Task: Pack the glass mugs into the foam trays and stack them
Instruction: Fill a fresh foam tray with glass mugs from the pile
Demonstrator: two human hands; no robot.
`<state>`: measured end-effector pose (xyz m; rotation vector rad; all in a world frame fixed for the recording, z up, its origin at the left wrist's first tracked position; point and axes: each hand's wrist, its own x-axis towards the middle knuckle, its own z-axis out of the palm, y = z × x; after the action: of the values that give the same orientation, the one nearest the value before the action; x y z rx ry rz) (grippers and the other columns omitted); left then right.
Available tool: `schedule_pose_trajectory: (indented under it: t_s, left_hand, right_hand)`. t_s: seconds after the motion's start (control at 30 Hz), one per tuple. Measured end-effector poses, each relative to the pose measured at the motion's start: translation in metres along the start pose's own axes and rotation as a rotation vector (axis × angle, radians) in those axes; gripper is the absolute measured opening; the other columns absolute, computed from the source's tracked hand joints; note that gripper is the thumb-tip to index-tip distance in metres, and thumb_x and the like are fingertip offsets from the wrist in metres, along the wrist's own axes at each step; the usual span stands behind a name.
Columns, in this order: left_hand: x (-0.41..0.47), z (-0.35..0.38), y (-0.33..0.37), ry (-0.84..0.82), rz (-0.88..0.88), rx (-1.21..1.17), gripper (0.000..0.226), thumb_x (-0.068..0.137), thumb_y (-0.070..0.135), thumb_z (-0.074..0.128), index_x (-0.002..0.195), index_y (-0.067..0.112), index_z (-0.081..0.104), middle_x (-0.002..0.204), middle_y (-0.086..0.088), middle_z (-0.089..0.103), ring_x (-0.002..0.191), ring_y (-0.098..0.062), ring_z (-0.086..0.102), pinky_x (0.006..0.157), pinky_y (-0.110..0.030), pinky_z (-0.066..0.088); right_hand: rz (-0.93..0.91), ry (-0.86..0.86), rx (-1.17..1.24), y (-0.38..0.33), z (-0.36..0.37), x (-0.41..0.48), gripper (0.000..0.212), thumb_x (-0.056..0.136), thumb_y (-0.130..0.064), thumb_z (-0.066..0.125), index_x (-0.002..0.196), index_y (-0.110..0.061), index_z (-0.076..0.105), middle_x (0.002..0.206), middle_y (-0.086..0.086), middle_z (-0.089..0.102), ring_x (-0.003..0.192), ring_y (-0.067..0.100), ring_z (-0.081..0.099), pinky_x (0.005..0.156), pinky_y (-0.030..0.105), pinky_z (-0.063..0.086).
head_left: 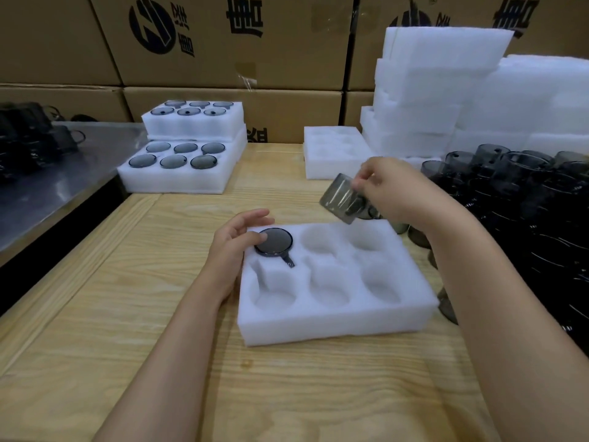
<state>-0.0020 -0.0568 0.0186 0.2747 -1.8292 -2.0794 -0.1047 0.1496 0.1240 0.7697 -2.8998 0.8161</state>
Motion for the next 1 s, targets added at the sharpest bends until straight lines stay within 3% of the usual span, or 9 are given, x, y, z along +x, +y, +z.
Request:
schedule_pose_trajectory:
  t_s: [0.07,0.13,0.23,0.33,0.47,0.67,0.8,0.93,1.0]
  left_hand:
    - [0.0,-0.002,0.009,0.002,0.088,0.084,0.041,0.069,0.004,0.06,0.109,0.016,0.064,0.111,-0.002,0.065,0.115,-0.02,0.057,0.088,-0.023,0.047]
    - [0.002,-0.002,0.021,-0.06,0.168,0.191,0.046,0.07,0.011,0.061,0.114,0.023,0.061,0.115,0.003,0.066,0.117,-0.013,0.056,0.089,-0.019,0.046]
    - [0.004,0.009,0.038,-0.294,0.165,0.396,0.059,0.07,0.024,0.07,0.127,0.031,0.054,0.122,0.008,0.064,0.118,-0.004,0.055,0.096,-0.02,0.046]
    - [0.009,0.03,0.044,-0.451,0.082,0.505,0.07,0.074,0.02,0.079,0.137,0.022,0.048,0.121,0.008,0.064,0.114,0.001,0.058,0.095,-0.018,0.047]
    - [0.017,0.044,0.038,-0.336,0.146,0.517,0.062,0.069,0.007,0.083,0.122,0.026,0.055,0.109,-0.001,0.068,0.103,-0.01,0.065,0.093,-0.025,0.05]
    - [0.024,0.044,0.027,-0.295,0.183,0.531,0.064,0.057,0.011,0.09,0.106,0.037,0.058,0.102,0.005,0.068,0.09,0.004,0.063,0.071,-0.006,0.045]
    - [0.025,0.042,0.022,-0.319,0.21,0.605,0.066,0.056,0.019,0.092,0.11,0.032,0.055,0.106,0.008,0.066,0.101,0.005,0.059,0.08,-0.001,0.038]
    - [0.027,0.043,0.02,-0.354,0.219,0.651,0.067,0.057,0.025,0.091,0.111,0.024,0.051,0.11,0.007,0.064,0.108,-0.001,0.058,0.086,-0.011,0.042]
    - [0.025,0.043,0.021,-0.363,0.218,0.685,0.072,0.058,0.028,0.09,0.115,0.031,0.047,0.109,0.009,0.063,0.107,0.004,0.055,0.078,-0.016,0.048]
  right_hand:
    - [-0.055,-0.057,0.147,-0.007,0.006,-0.015,0.018,0.094,-0.028,0.052,0.076,-0.024,0.055,0.106,0.003,0.063,0.083,0.018,0.061,0.071,0.036,0.05]
    - [-0.081,-0.088,0.222,-0.011,0.013,-0.025,0.017,0.092,-0.029,0.055,0.076,-0.026,0.055,0.112,0.002,0.063,0.093,0.021,0.063,0.085,0.043,0.051]
    - [-0.107,-0.092,0.243,-0.011,0.018,-0.032,0.015,0.091,-0.031,0.057,0.076,-0.027,0.057,0.112,-0.001,0.064,0.097,0.017,0.063,0.087,0.042,0.051]
    - [-0.135,-0.086,0.237,-0.012,0.02,-0.034,0.017,0.09,-0.03,0.059,0.074,-0.029,0.056,0.118,0.0,0.06,0.108,0.015,0.057,0.093,0.042,0.047]
    - [-0.16,-0.082,0.269,-0.01,0.021,-0.034,0.016,0.088,-0.026,0.061,0.073,-0.027,0.058,0.115,0.002,0.063,0.106,0.02,0.058,0.092,0.046,0.047]
    - [-0.109,-0.116,0.335,-0.002,0.026,-0.03,0.015,0.081,-0.034,0.069,0.075,-0.021,0.064,0.106,0.004,0.066,0.097,0.017,0.064,0.088,0.046,0.052]
    - [-0.137,-0.142,0.314,0.001,0.027,-0.028,0.011,0.08,-0.031,0.071,0.076,-0.025,0.063,0.099,-0.002,0.066,0.095,0.012,0.063,0.088,0.045,0.052]
    - [-0.191,-0.161,0.222,0.005,0.026,-0.027,0.01,0.084,-0.027,0.067,0.081,-0.029,0.058,0.077,-0.017,0.058,0.078,0.01,0.06,0.073,0.035,0.051]
    - [-0.223,-0.157,0.153,0.004,0.028,-0.026,0.009,0.087,-0.026,0.063,0.091,-0.029,0.056,0.078,-0.022,0.049,0.075,0.005,0.055,0.066,0.027,0.046]
